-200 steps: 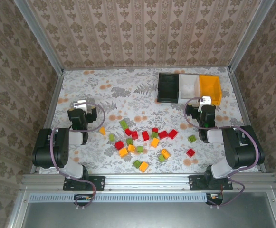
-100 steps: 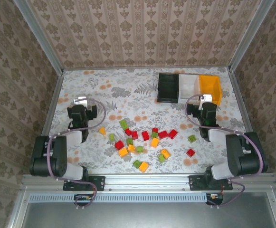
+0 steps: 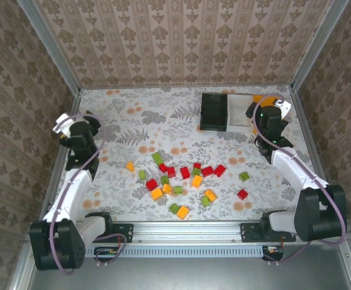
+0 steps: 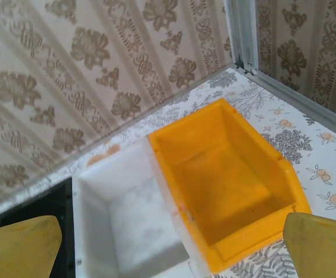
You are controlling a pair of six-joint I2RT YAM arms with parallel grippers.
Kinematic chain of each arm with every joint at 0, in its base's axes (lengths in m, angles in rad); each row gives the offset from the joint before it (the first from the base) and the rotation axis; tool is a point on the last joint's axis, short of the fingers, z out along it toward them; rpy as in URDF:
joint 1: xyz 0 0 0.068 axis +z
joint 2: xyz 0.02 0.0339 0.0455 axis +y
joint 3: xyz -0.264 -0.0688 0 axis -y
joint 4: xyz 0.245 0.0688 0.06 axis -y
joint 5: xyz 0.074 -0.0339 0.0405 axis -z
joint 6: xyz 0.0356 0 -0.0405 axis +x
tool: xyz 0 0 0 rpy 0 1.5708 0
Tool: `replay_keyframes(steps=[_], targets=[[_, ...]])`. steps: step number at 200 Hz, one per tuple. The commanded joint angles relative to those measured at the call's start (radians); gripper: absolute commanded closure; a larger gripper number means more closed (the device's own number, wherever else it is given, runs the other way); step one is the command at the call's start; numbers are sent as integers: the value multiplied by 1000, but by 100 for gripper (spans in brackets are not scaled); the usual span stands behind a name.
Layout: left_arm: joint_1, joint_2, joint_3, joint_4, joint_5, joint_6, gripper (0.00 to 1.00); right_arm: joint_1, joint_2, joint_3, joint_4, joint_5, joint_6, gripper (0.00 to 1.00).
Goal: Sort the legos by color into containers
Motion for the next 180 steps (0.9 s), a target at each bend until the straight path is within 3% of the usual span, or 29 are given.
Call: replay_keyframes(steps=[1,16,42,67,80,133,180], targets=[[47,-49,-73,9,129,-222,0,-20,39,-21,1,-109,121,0],[52,-59,-107,52,162,-258,0,-27,108,68,-75,-201,30,0],[45,-16,-18,-103,263,-200,0,-29,303,306,-350,-222,-66,0],[24,39,95,-323,331,-165,3,-32,462,495,-499,-162,-86,3],[17,51,110,-362,382,-166,3,-35,533,576,-551,-145,-103,3],[-7,67,48,-312,550,-194,0,-79,720,779,-691,-150,-94,17],[-44,81,46,-340,557,-174,0,-89,839,868,-770,-220,-120,38]])
